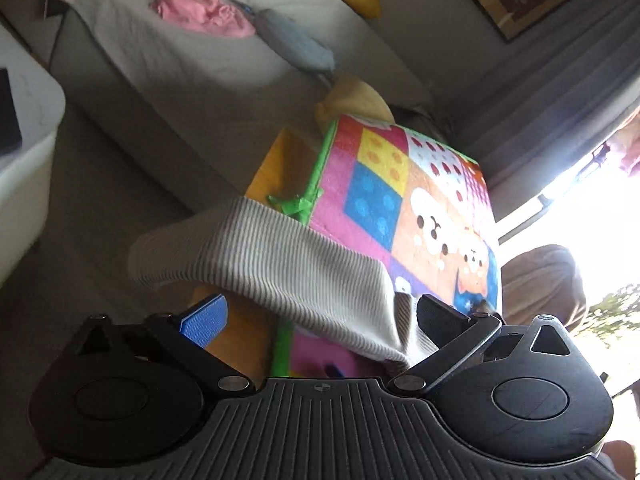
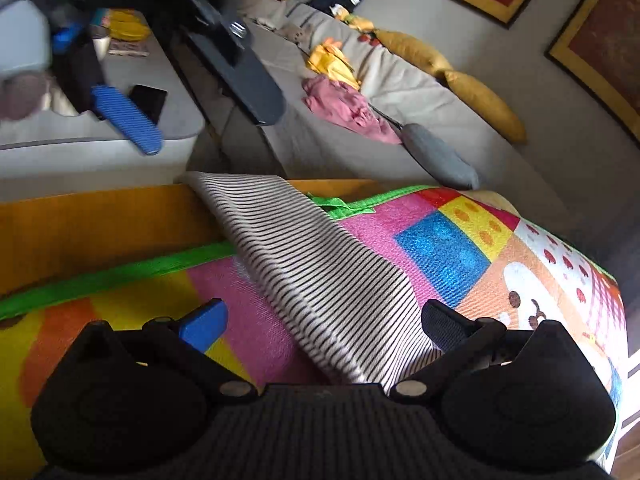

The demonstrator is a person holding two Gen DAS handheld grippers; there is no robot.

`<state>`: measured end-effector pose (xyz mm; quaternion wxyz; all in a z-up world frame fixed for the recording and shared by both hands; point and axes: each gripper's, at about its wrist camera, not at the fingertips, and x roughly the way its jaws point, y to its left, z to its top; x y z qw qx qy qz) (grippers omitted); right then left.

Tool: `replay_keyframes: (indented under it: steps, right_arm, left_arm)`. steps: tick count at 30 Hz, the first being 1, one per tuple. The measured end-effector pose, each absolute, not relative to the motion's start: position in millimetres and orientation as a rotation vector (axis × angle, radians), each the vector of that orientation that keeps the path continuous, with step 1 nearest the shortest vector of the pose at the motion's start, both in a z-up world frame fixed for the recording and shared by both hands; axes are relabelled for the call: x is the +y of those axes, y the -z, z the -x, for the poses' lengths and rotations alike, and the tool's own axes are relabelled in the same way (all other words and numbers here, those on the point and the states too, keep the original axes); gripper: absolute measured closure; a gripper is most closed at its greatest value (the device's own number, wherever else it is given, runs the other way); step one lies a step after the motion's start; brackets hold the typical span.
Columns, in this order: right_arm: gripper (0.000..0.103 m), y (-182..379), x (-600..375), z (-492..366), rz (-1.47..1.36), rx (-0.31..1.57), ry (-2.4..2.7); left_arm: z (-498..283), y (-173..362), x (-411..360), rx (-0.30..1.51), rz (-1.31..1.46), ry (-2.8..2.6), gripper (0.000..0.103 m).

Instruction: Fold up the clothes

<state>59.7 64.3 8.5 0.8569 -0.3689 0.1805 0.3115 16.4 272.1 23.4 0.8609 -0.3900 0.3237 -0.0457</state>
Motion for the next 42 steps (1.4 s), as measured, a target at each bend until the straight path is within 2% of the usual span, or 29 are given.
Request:
replay_keyframes:
  steps: [7,13,17,19,20,22,23,24,27,28,29,33,35,38,42]
  right_arm:
    - [0.0,-16.3,42.8,-85.1,0.575,0.353,-0.474]
    - [0.0,-16.1,43.8,-81.4,0.576,0.318,-0.489]
    - [0.0,-14.8,46.2,-77.7,0.599,0.309,-0.518]
    - [0.0,-15.6,47.5,-71.0,0.607,0.297,-0.548]
    - [0.0,-16.9,47.2,-66.7,0.6,0.294,-0.57]
    - [0.001,-20.0,46.6,-59.3,0.576,0.302,-0.63]
    - [0.006,-20.5,47.1,-56.7,0.565,0.314,-0.665]
    - [0.011,-20.9,47.8,-54.2,0.553,0.326,-0.701]
    - [0.039,-16.8,56.4,-55.7,0.55,0.399,-0.789]
    - [0.053,-14.7,59.8,-58.5,0.552,0.42,-0.801]
    - [0.058,-12.6,63.1,-61.2,0.555,0.441,-0.814]
    - [0.069,-12.1,69.0,-73.9,0.532,0.489,-0.813]
    - [0.08,-13.1,68.9,-78.7,0.515,0.506,-0.802]
    - [0.085,-15.2,63.0,-79.5,0.467,0.536,-0.799]
    - [0.084,-27.4,39.3,-60.2,0.433,0.5,-0.807]
  left_arm:
    - [-25.9,0.4,291.9,0.684,1.032,0.098,0.0]
    - [-49.5,10.0,287.9,0.686,1.054,0.005,0.0]
    - [-51.8,13.7,285.8,0.66,1.073,-0.052,0.004]
    - [-53.4,12.8,282.6,0.647,1.04,-0.097,0.026]
    - [-55.4,13.0,280.4,0.655,1.017,-0.125,0.044]
    - [-58.5,16.0,276.4,0.664,0.998,-0.131,0.058]
    - [-60.1,17.5,274.1,0.666,0.987,-0.127,0.069]
    - [-61.8,18.1,271.5,0.662,0.968,-0.129,0.075]
    - [-67.6,18.6,268.4,0.652,0.926,-0.144,0.08]
    - [-69.9,18.8,268.5,0.65,0.921,-0.15,0.081]
    - [-71.6,18.4,268.6,0.648,0.918,-0.152,0.083]
    - [-79.9,12.1,263.6,0.628,0.87,-0.147,0.086]
    - [-84.8,7.0,258.9,0.608,0.819,-0.144,0.089]
    - [-88.4,-11.7,242.9,0.549,0.682,-0.108,0.092]
    - [-77.1,-62.7,187.3,0.406,0.367,0.03,0.093]
